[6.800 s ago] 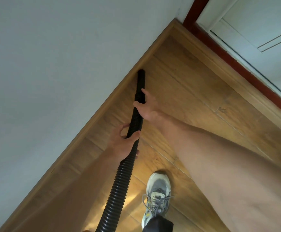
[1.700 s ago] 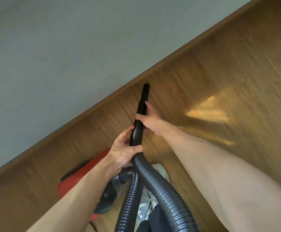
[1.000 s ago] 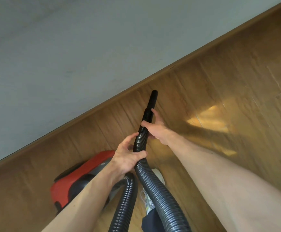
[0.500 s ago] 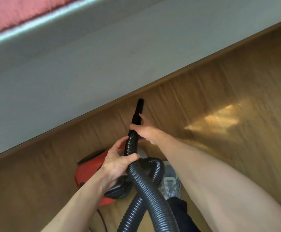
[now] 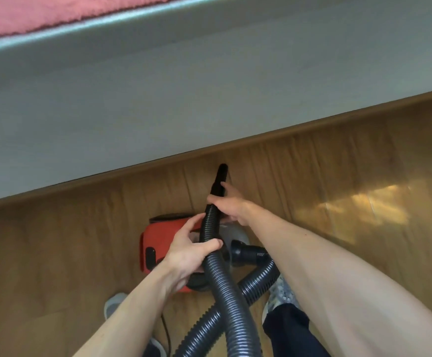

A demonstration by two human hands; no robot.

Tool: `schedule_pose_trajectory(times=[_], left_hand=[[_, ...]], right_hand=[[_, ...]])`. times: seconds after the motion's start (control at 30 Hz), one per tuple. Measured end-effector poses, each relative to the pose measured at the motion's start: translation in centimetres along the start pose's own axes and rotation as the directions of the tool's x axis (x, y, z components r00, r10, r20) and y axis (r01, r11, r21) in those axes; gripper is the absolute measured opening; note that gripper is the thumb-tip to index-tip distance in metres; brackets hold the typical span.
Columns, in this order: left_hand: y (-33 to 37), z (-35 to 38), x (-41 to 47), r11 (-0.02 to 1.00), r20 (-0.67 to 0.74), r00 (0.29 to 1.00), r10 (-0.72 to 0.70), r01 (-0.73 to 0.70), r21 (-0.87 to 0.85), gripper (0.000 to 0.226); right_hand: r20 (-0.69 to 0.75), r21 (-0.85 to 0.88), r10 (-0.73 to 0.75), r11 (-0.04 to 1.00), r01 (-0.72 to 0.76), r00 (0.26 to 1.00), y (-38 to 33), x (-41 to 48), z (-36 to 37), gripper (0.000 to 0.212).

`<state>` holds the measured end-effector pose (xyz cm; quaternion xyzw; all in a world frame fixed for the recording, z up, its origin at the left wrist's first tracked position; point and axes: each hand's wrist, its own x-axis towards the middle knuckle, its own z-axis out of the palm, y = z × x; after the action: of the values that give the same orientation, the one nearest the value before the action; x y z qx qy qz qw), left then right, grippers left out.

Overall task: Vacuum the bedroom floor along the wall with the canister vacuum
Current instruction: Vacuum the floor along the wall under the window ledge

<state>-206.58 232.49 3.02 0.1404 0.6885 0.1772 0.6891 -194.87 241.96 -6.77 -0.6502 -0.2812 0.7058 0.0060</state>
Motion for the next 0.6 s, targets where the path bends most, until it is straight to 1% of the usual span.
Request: schedule_pose_trajectory(times=[0.17, 0.33, 0.53, 0.6], left_hand=[[-1.2, -2.3, -0.3, 0.999, -0.036, 0.999, 0.027, -0.028, -0.027, 0.077], [-2.5, -4.2, -0.1, 0.996, -0.074, 0.996, 0.056, -0.061, -0.065, 0.078], [-4.1, -6.7, -0.4, 0.988, -0.152, 0.987, 0.055, -0.076, -0.133, 0.075], [-4.4, -7.2, -0.7, 0.986, -0.167, 0.984, 0.057, -0.082, -0.147, 0.074]], right_hand=[[-0.021, -0.083, -0.058, 0.995, 0.056, 0.998, -0.2, 0.9, 3.3, 0.084], [0.014, -0.119, -0.027, 0.992, 0.029, 1.0, -0.6, 1.5, 5.8, 0.081], [0.058, -0.24, -0.089, 0.965, 0.1, 0.994, -1.3, 2.3, 9.7, 0.084], [0.085, -0.246, -0.081, 0.964, 0.1, 0.993, -1.3, 2.4, 10.6, 0.083]])
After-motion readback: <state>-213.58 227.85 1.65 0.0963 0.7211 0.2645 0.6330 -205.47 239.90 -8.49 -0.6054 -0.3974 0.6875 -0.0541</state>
